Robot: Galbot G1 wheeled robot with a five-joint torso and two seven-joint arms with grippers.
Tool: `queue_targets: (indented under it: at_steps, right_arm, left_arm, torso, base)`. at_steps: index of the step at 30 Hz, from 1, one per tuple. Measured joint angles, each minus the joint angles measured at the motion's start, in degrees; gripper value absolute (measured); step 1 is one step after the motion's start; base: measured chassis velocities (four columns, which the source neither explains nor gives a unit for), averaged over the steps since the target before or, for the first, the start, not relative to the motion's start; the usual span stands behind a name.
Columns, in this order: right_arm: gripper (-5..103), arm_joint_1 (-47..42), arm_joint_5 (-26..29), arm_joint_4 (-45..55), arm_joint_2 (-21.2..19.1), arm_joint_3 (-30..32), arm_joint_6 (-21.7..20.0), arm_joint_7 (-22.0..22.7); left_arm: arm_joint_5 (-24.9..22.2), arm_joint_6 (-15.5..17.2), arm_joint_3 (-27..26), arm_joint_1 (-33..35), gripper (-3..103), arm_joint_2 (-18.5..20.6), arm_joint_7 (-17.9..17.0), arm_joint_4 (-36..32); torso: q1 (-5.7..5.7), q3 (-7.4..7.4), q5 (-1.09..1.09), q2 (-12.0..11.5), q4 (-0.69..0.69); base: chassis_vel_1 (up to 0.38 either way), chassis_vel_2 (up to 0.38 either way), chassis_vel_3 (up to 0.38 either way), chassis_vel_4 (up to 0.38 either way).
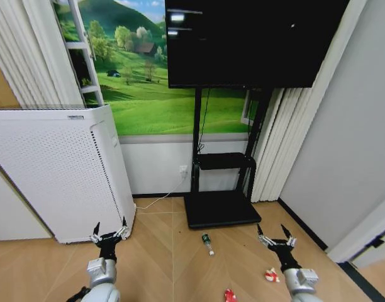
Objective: Pick up the trash bin and place the garbage on the floor into it.
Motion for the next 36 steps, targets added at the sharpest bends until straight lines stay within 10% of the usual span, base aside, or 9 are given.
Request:
queue_targets:
  at_steps: [36]
  right_arm:
    - [100,0.43,-1.52,-0.25,0.62,-0.64,0.41,-0.04]
  left_arm:
    - [0.06,-0.39,-0.44,0.23,100,0.08,-0.03,0.39]
  torso:
    - [-2.75,-5.58,0.0,-8.32,0.0]
  base:
    - [0.0,0.0,0.0,0.0]
